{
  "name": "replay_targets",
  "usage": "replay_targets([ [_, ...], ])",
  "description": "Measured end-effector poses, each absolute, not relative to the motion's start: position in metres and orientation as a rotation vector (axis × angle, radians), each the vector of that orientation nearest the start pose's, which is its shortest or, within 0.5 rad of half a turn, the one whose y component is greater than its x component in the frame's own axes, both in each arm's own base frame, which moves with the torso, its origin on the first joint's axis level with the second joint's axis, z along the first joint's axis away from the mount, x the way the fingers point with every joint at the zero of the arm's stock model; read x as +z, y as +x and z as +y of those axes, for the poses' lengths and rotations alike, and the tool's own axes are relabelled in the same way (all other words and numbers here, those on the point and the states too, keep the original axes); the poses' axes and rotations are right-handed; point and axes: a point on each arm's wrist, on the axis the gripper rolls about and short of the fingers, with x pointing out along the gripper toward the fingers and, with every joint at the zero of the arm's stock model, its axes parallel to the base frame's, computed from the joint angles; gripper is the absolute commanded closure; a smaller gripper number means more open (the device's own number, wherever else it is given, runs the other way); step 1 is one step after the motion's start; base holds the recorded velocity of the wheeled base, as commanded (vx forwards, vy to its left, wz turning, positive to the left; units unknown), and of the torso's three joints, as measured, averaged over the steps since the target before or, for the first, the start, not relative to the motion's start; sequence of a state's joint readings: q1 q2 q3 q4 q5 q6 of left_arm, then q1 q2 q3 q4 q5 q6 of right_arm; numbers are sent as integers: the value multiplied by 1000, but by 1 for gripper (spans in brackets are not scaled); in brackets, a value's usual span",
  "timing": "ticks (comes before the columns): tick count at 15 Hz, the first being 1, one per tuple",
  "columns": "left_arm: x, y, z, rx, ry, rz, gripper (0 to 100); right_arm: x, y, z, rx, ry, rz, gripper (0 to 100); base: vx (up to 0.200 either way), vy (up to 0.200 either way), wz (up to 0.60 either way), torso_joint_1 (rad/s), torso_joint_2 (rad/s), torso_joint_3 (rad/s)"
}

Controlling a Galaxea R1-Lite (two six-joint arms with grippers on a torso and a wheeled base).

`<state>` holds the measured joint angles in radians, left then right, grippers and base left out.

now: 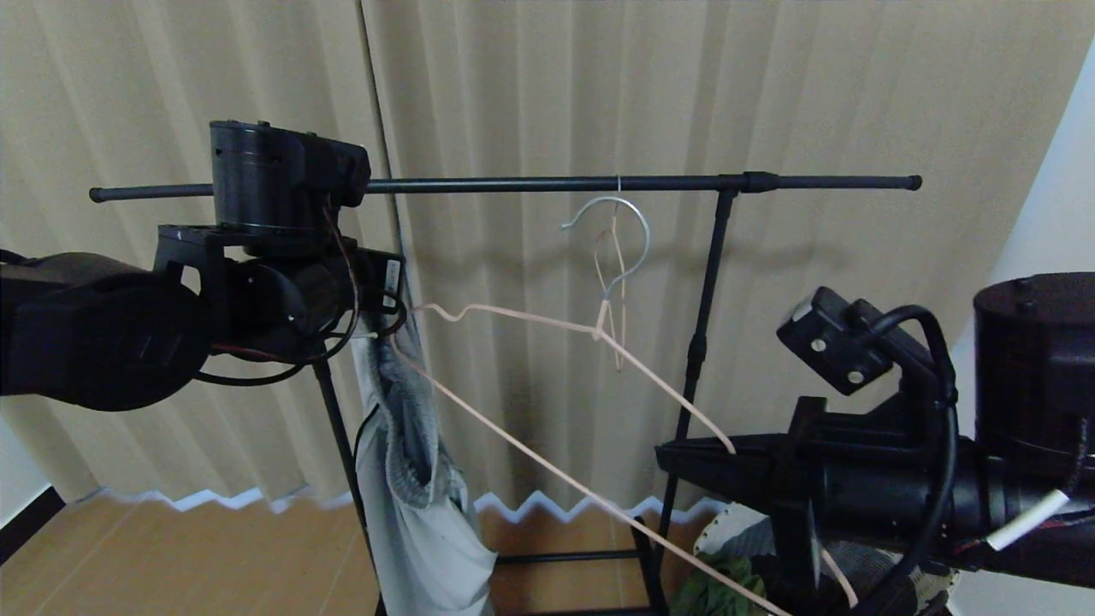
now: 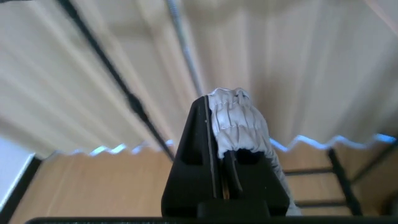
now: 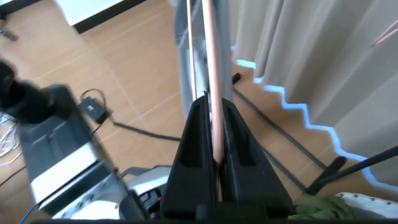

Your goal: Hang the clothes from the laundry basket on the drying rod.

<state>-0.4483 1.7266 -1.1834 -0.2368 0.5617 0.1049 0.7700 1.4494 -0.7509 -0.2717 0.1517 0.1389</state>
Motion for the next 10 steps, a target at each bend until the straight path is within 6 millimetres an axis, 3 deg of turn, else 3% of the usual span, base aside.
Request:
replay_targets([
  [4, 241, 299, -131, 98, 265, 290, 100, 203, 193, 187, 772, 50, 501, 100, 0, 0, 0, 0, 0, 0],
  [10, 244, 297, -129, 119, 268, 290, 100, 193, 206, 212, 738, 94, 561, 100, 0, 0, 0, 0, 0, 0],
])
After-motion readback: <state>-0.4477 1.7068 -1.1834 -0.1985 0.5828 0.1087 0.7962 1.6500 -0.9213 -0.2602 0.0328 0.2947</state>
